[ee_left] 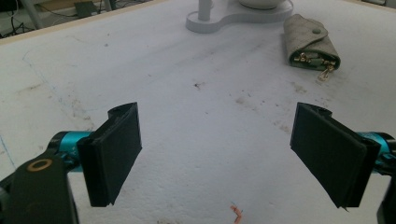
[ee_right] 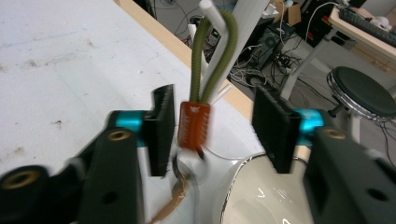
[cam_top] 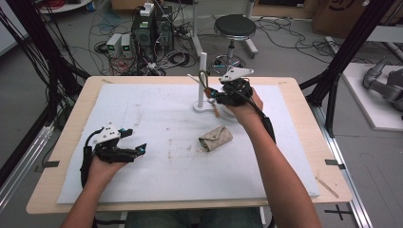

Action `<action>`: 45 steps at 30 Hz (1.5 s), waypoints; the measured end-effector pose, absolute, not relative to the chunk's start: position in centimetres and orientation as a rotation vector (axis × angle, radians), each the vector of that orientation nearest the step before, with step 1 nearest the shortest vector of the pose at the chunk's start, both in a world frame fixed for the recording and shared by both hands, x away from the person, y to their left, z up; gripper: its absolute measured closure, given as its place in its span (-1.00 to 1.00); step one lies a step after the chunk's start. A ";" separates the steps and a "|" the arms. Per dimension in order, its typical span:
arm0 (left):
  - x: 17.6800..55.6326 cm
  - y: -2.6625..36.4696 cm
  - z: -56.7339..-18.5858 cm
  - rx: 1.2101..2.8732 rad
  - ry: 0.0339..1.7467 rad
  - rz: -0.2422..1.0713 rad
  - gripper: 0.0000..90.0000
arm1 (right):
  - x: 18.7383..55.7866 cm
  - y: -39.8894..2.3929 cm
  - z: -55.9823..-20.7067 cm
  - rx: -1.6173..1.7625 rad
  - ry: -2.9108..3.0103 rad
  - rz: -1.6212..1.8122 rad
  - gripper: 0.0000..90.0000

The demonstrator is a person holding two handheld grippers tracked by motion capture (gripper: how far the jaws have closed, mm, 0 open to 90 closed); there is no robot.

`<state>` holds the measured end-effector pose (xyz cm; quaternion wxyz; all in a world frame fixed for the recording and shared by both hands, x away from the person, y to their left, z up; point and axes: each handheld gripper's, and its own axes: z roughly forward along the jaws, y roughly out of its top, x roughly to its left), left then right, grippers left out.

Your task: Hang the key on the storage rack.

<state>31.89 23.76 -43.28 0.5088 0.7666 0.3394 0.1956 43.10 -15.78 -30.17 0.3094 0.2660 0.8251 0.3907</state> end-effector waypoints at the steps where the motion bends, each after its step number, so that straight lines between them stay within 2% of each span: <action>1: 31.9 23.7 -43.3 1.846 0.817 0.470 -0.64 | 43.0 -15.9 -30.1 0.695 2.184 1.020 0.07; 6: 31.9 23.7 -43.2 1.846 0.815 0.472 -0.64 | 42.0 -17.0 -29.8 0.711 2.161 1.055 -0.05; 20: 31.8 23.3 -43.2 1.853 0.797 0.469 -0.64 | 38.2 -22.0 -30.4 0.773 2.101 1.125 -0.21; 29: 31.8 23.0 -43.2 1.861 0.791 0.469 -0.64 | 35.7 -25.6 -33.3 0.867 2.089 1.149 -0.30; 45: 31.8 23.0 -43.2 1.857 0.783 0.472 -0.64 | 32.6 -28.7 -37.7 0.977 2.048 1.214 -0.40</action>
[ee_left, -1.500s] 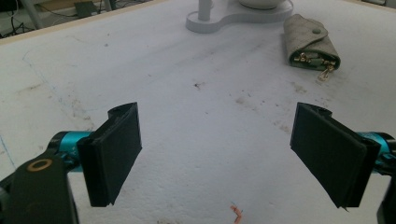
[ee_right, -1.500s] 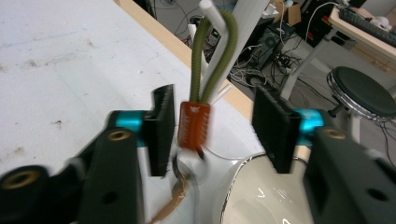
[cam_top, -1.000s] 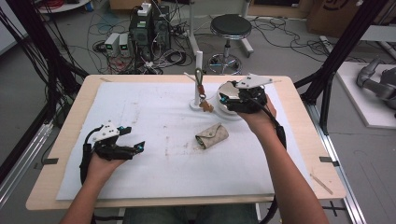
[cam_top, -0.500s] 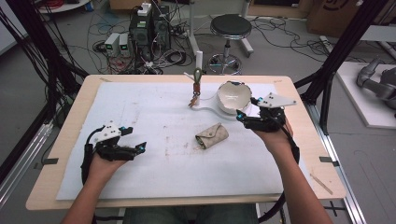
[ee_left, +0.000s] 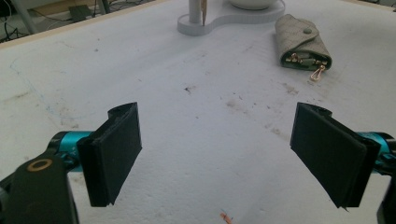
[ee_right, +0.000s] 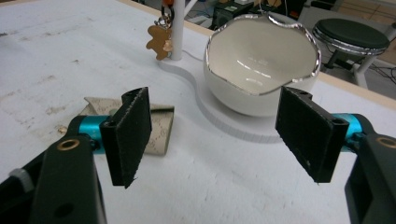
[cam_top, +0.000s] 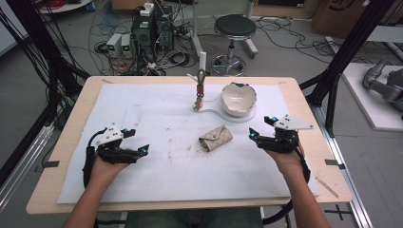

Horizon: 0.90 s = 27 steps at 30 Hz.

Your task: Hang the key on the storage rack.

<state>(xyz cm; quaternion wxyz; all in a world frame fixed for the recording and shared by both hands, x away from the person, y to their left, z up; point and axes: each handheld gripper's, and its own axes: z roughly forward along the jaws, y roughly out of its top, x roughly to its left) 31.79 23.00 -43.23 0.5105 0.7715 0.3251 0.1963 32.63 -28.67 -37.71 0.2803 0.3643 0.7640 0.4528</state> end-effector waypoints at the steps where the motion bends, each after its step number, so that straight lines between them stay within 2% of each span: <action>1: 31.8 23.0 -43.2 1.857 0.782 0.473 -0.64 | 32.4 -28.9 -38.1 0.985 2.045 1.220 -0.41; 8: 31.8 22.9 -43.2 1.856 0.775 0.475 -0.64 | 31.5 -29.6 -39.9 1.018 2.041 1.256 -0.52; 27: 31.9 22.9 -43.0 1.836 0.758 0.484 -0.64 | 31.5 -30.2 -40.8 1.029 2.029 1.256 -0.55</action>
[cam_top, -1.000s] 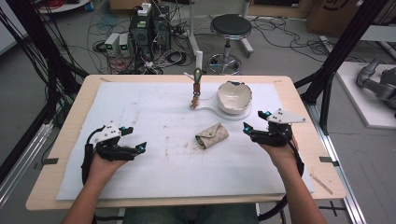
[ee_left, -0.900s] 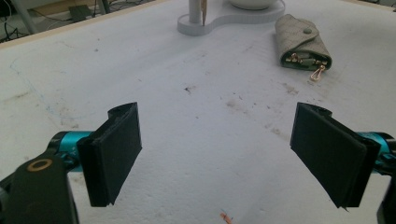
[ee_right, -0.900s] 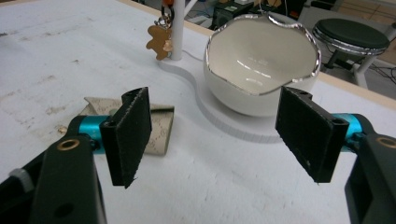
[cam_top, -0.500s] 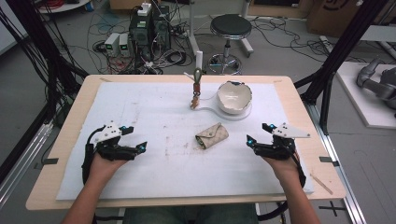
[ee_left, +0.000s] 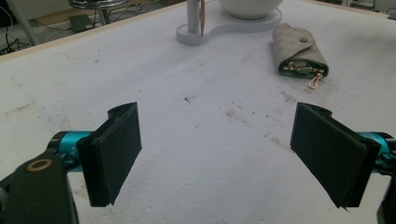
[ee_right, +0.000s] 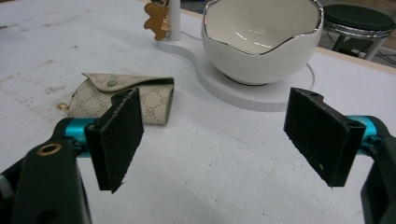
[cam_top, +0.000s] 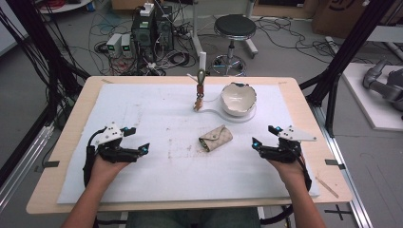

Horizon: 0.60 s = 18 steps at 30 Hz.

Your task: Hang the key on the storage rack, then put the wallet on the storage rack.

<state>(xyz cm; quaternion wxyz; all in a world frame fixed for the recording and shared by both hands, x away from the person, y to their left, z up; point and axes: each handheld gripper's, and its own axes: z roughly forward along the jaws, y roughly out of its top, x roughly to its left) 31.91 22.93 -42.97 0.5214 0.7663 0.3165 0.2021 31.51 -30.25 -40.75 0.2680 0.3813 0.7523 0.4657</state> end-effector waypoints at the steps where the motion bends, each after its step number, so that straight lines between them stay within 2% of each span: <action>1: 31.8 23.0 -42.9 1.842 0.751 0.486 -0.64 | 31.6 -30.3 -40.8 1.033 2.025 1.256 -0.55; 18: 31.6 23.0 -42.8 1.843 0.755 0.489 -0.64 | 31.8 -30.4 -41.0 1.064 2.040 1.247 -0.55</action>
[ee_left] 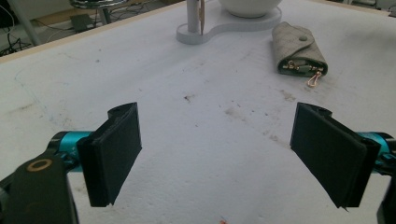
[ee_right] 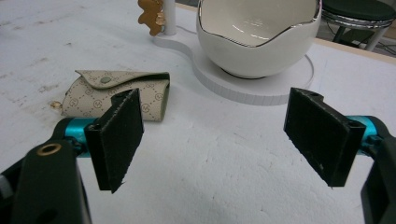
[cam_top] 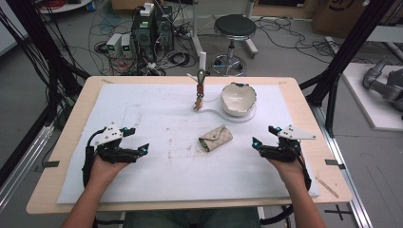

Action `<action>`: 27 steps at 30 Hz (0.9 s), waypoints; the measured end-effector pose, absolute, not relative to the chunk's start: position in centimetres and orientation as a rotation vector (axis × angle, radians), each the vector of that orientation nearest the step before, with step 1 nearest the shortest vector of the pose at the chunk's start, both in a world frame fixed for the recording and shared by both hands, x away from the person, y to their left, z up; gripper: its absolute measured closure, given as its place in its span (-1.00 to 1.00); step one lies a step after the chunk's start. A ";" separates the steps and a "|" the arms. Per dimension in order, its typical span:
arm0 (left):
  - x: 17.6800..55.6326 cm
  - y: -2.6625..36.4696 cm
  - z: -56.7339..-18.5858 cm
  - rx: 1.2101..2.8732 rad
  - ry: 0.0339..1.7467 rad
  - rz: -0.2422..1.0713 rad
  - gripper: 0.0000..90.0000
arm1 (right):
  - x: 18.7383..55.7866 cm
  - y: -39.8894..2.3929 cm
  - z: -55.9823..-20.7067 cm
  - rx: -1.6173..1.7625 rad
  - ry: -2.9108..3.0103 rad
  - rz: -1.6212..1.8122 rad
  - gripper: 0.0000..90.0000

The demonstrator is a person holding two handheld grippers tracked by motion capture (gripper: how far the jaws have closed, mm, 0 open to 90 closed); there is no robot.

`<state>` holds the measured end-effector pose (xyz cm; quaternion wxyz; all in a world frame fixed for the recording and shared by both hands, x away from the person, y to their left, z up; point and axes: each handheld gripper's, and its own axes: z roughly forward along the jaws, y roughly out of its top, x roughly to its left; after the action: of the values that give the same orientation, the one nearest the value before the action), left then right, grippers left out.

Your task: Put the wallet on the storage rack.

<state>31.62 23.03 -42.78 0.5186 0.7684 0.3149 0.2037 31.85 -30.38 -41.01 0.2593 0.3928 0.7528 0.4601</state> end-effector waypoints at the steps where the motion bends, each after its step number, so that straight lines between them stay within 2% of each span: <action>1: 31.6 23.0 -42.8 1.843 0.756 0.489 -0.64 | 31.9 -30.4 -41.0 1.059 2.037 1.244 -0.55; 14: 31.7 22.1 -42.6 1.853 0.750 0.476 -0.64 | 31.4 -30.8 -41.1 1.059 2.047 1.223 -0.55; 27: 32.9 18.9 -42.1 1.873 0.712 0.445 -0.64 | 30.1 -32.1 -41.5 1.066 2.052 1.206 -0.55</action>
<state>32.94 18.90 -42.13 0.5180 0.7805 0.2967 0.1856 30.11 -32.09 -41.49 0.2637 0.3942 0.7590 0.4461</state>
